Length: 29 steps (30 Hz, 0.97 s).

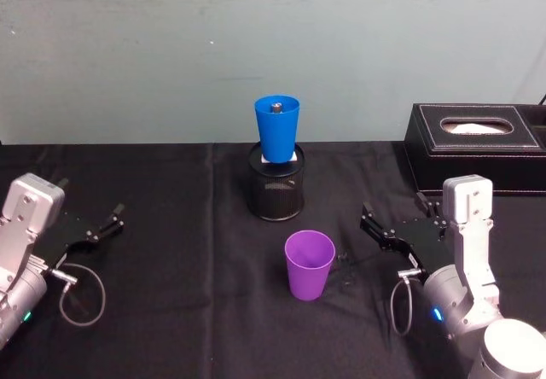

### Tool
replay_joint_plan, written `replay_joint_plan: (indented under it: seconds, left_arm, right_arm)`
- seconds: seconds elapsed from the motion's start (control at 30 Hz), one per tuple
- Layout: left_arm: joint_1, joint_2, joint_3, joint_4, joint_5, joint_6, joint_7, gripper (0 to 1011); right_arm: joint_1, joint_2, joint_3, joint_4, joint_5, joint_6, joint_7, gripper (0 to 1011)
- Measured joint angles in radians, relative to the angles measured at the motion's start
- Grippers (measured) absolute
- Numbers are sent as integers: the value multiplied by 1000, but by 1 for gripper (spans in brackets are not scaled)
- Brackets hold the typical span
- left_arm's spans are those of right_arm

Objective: Pick up one cup with a gripper and tap it against the other cup.

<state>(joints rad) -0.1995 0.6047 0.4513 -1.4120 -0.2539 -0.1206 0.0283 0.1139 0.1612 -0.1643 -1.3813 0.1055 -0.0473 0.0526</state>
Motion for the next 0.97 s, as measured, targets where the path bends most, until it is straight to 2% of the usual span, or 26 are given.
replay_joint_plan:
  seconds: [0.97]
  left_arm:
    - [0, 0, 0, 0, 0, 0, 0, 1000]
  right_arm:
    - [0, 2, -1, -2, 2, 0, 1, 1004]
